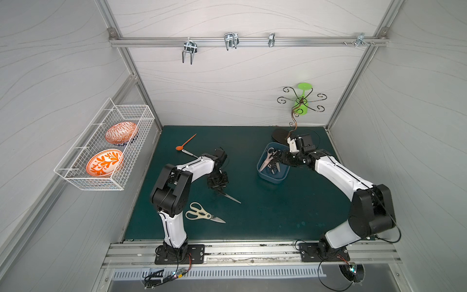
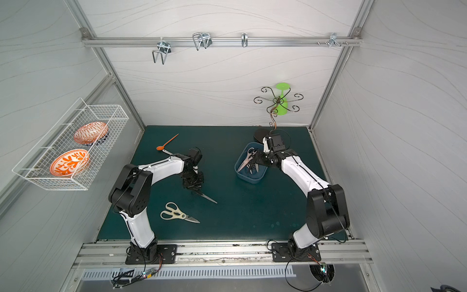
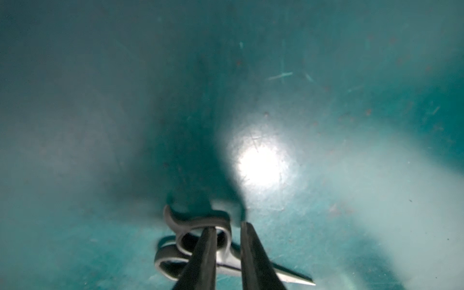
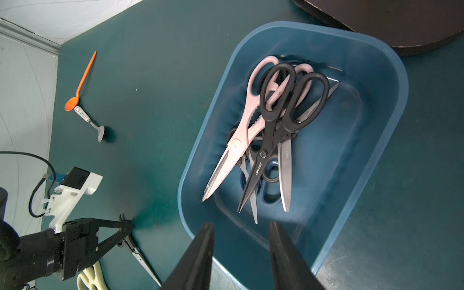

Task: Put the scissors into the storage box
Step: Pick up the scissors from the center of the board.

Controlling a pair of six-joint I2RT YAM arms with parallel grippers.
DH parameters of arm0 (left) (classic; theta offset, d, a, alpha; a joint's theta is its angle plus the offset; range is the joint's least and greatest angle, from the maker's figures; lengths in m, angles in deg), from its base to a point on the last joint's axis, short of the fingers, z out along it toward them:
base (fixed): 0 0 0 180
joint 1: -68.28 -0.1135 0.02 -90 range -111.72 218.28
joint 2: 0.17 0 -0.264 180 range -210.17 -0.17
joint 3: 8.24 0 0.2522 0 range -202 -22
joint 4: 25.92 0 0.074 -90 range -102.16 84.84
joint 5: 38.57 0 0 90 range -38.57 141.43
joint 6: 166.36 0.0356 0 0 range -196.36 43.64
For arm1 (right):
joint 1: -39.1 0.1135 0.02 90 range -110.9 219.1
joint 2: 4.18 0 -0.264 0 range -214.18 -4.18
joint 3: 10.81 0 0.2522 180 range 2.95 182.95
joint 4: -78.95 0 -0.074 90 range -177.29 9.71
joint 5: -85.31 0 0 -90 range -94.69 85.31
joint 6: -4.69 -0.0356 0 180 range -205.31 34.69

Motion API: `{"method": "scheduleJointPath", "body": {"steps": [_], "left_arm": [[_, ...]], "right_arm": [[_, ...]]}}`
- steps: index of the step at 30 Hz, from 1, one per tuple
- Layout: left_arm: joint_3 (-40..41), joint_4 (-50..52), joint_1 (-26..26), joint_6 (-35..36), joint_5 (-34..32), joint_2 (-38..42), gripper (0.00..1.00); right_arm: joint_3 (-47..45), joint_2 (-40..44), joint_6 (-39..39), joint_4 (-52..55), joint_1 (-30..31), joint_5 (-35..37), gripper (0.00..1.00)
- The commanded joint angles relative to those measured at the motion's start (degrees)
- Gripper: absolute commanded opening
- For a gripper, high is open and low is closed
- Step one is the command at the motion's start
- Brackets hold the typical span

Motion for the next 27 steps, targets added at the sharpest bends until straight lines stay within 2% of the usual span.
{"method": "scheduleJointPath", "body": {"steps": [1,2,4,10,15,21,23,27], "left_arm": [[-0.42,-0.1,0.22,-0.16,-2.21,-4.43,0.1],[-0.58,0.01,0.22,-0.07,-2.35,-4.74,0.09],[-0.68,0.19,0.22,-0.24,-2.45,-4.91,0.0],[-0.78,0.41,0.17,-0.27,-2.53,-4.08,0.0],[-2.66,2.5,0.21,0.67,-2.61,-2.21,0.0],[-5.45,5.62,0.22,1.51,-1.51,1.71,0.0],[-6.09,6.47,0.18,1.77,-1.21,2.65,0.0],[-6.77,7.27,0.2,2.04,-1.37,4.27,0.0]], "right_arm": [[-0.29,1.6,0.91,0.31,0.05,0.82,0.41],[-0.14,1.56,1.04,0.46,0.05,0.87,0.41],[-0.12,1.65,1.2,0.52,0.05,1.0,0.41],[-0.19,1.48,1.75,0.47,0.05,0.24,0.41],[0.0,0.8,3.88,-0.71,0.38,-6.84,0.4],[0.49,0.32,5.19,-0.4,3.75,-10.57,0.4],[0.44,-0.1,5.38,-0.83,5.15,-13.73,0.4],[0.03,-3.65,5.11,-4.08,7.2,-27.68,0.4]]}}
